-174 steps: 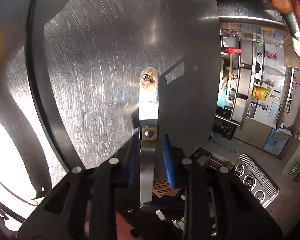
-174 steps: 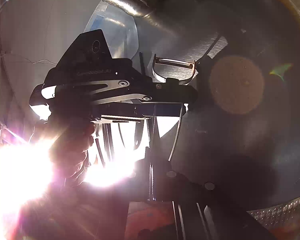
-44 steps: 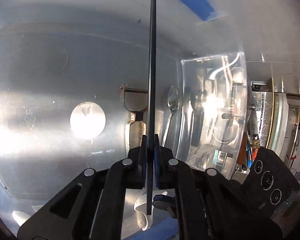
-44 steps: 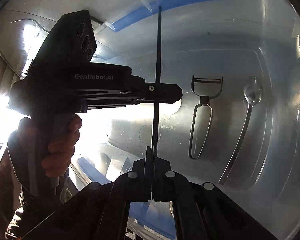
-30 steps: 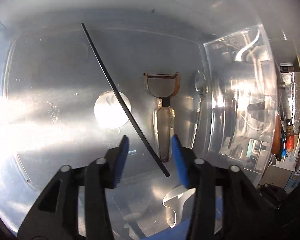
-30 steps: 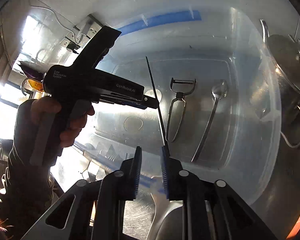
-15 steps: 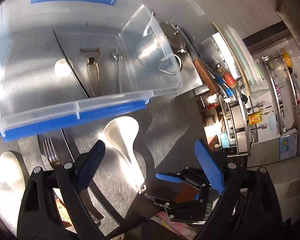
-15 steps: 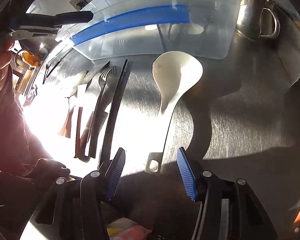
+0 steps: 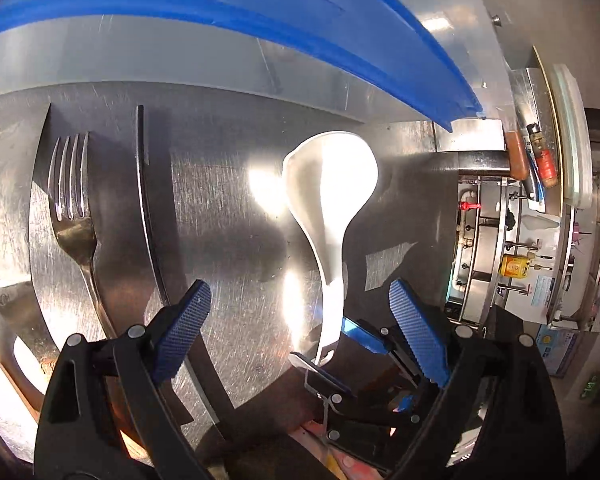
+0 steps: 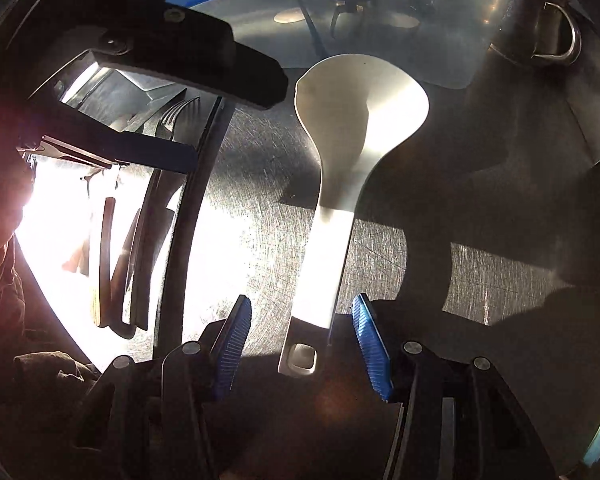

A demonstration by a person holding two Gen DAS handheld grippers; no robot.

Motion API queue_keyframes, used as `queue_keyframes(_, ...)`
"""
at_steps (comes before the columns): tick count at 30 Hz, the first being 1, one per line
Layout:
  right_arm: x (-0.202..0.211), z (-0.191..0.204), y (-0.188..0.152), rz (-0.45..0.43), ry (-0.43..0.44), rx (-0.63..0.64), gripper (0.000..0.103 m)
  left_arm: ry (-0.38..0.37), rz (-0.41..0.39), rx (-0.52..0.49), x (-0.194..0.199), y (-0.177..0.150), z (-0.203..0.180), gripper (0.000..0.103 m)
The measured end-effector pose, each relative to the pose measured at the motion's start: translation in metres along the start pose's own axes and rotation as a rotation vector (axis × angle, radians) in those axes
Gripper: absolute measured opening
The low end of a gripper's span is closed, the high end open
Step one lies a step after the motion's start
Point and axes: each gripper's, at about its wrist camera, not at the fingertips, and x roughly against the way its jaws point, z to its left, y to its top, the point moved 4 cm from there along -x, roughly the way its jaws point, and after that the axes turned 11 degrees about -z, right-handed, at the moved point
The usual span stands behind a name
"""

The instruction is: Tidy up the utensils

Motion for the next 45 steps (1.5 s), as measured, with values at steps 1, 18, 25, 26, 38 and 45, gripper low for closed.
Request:
queue_keyframes(1,-0.001,0.000,0.000,0.000,-0.004,-0.002,0.024,-0.004,0.009,0.019,-0.004,0.000,0.003,0.087)
queue_keyframes(18,0.036,-0.014,-0.011,-0.056,0.349,-0.268,0.010,-0.099,0.144,0.042,-0.064,-0.021,-0.037,0.089)
queue_keyframes(25,0.048,-0.003,-0.012,-0.085,0.369,-0.238,0.010,-0.064,0.164,0.033,-0.070,-0.025,-0.035,0.062)
queue_keyframes(26,0.048,-0.003,-0.013,-0.087,0.370,-0.239,0.010,-0.056,0.174,0.040,-0.071,-0.028,-0.033,0.048)
queue_keyframes(38,0.098,-0.012,-0.010,-0.162,0.344,-0.185,0.009,-0.116,0.120,-0.082,-0.047,-0.038,-0.075,0.016)
queue_keyframes(45,0.162,-0.010,0.012,-0.303,0.296,-0.078,0.009,-0.261,0.012,-0.261,0.006,-0.035,-0.151,0.012)
